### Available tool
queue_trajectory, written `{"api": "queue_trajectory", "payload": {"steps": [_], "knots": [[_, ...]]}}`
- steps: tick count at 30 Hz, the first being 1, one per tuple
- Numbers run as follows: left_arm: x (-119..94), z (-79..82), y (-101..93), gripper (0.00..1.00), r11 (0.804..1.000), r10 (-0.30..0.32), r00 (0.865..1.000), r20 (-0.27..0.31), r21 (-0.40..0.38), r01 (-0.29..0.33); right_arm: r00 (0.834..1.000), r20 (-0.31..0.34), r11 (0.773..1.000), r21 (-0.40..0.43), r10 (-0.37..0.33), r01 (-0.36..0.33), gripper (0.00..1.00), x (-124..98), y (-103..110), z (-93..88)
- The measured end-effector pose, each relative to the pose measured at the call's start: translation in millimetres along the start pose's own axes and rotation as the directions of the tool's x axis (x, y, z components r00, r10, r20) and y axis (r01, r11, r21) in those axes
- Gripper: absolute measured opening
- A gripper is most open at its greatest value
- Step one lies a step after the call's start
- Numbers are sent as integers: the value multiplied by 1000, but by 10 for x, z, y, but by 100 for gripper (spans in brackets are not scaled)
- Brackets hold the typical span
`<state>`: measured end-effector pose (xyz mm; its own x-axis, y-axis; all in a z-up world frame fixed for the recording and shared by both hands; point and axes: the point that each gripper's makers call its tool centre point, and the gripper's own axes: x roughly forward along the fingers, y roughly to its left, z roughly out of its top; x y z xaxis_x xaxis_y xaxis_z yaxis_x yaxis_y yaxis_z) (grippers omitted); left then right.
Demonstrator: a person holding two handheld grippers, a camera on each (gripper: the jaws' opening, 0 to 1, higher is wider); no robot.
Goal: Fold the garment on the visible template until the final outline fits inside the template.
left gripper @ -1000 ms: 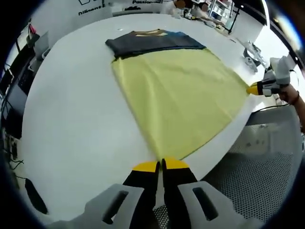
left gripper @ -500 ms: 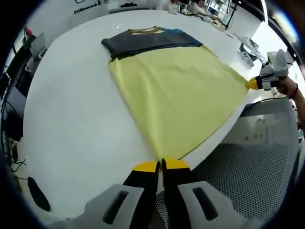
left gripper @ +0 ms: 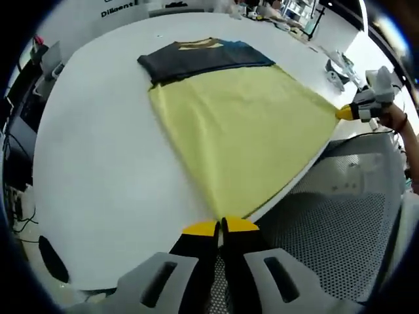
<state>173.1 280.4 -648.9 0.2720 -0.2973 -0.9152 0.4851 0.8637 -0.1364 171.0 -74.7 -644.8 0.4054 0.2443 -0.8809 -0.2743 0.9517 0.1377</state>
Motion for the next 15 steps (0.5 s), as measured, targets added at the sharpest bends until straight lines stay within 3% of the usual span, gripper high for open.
{"api": "queue_trajectory", "payload": {"steps": [15], "knots": [[-135, -220, -100, 6, 999, -42, 996, -72, 13, 43, 998, -60, 999, -8, 36, -37, 0, -138, 148, -62]]}}
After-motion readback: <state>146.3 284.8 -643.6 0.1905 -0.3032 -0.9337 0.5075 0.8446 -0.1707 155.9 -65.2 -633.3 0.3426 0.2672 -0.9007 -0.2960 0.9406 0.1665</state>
